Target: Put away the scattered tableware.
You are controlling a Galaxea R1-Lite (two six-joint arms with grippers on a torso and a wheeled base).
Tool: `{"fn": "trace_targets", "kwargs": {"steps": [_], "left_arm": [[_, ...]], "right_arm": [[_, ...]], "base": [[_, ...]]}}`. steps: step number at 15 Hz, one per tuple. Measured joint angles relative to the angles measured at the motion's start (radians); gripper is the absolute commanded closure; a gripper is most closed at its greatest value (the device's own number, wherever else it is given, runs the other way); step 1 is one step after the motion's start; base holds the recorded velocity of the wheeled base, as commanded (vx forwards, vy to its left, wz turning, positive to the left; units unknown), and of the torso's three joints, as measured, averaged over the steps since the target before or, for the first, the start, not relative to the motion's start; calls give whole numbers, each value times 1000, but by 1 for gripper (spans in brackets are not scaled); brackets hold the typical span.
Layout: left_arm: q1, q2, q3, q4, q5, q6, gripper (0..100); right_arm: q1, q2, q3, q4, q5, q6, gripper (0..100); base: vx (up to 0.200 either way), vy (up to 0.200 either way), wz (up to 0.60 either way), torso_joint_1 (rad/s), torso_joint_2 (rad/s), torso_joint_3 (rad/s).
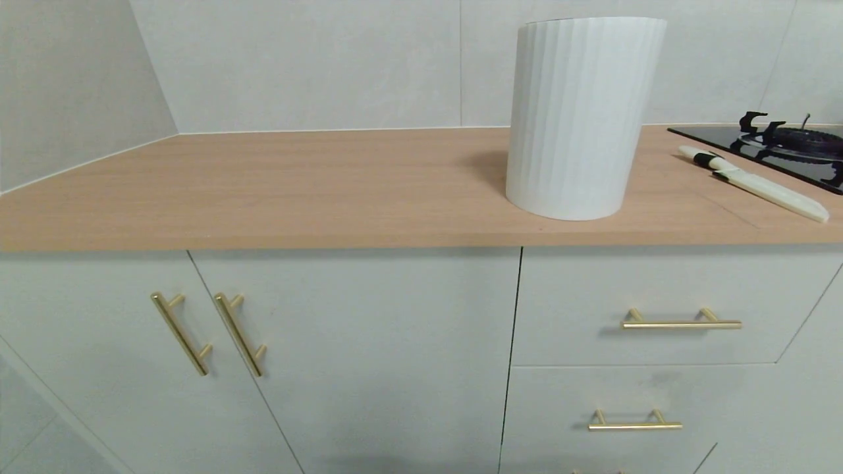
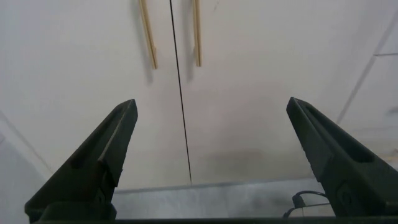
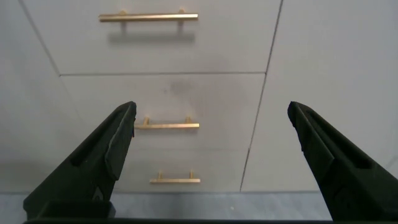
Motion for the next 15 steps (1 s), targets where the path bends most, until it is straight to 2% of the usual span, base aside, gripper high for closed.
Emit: {"fn": "trace_targets", "kwargs": {"steps": [9,15], "left_arm": [[0,0,0,0,1,0,0],[0,0,0,0,1,-1,0]], "right_arm": [[0,0,0,0,0,0,0],[0,0,0,0,0,0,0]], "base": [[0,0,0,0,0,0],[0,-200,0,1,4,-1]]}}
